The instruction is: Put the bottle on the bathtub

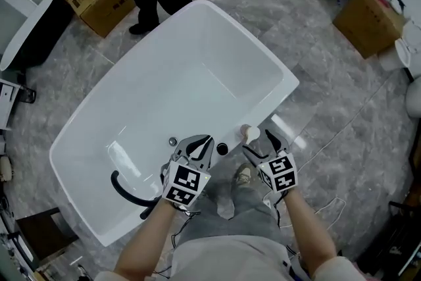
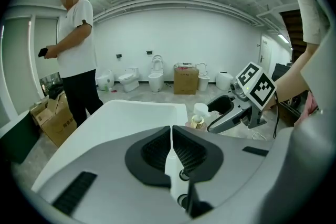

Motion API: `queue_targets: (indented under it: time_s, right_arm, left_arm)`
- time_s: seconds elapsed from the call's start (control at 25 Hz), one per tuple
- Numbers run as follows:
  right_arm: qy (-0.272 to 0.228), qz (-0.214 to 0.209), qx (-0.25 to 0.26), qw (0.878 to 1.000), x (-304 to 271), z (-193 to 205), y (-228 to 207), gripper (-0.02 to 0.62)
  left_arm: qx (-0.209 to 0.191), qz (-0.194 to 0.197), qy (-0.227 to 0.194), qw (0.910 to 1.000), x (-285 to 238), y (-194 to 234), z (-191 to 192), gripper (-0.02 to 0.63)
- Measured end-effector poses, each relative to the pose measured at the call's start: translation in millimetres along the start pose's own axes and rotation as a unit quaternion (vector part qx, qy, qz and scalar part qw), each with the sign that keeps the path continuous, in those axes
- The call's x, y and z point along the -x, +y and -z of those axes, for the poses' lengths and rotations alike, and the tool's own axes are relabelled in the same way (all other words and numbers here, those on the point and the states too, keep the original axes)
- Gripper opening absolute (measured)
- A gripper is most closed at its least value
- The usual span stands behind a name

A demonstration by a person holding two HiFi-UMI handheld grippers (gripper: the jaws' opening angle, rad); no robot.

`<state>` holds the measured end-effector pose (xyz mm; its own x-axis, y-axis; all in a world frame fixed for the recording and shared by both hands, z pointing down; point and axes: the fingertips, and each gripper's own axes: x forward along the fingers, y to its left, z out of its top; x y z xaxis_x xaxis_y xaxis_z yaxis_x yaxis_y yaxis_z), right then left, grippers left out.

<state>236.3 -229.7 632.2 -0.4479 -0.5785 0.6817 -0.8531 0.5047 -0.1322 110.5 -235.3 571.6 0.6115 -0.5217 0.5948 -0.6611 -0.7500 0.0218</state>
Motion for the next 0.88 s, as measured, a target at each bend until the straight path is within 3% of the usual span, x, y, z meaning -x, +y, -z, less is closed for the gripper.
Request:
queue_targets:
  time_s: [0.12, 0.32, 0.6, 0.88]
  right_arm:
    - [0.003, -0.001, -0.005, 1.0, 24.4, -12.8, 6.7, 0.377]
    - [-0.02, 0.019, 0.014, 1.0, 63.0, -45.2, 15.4, 0.279]
    - [-0.115, 0.053, 0.013, 0.992, 124.9, -115.8, 18.8, 0.143]
    - [-0.21, 0.062, 0.013, 0.976, 194.9, -200.8, 40.1, 0.084]
  left_arm:
    - [-0.003, -0.003, -0.008, 1.0, 15.3, -0.9, -14.2, 0.029]
    - [-0.028, -0.008, -0.031, 0.9991, 44.6, 4.9, -50.9, 0.029]
    - [-0.042, -0.016, -0.066, 0.9968, 77.3, 7.5, -91.0, 0.029]
    - [-0.046, -0.023, -0.118, 0.9917, 121.9, 11.4, -138.5, 0.029]
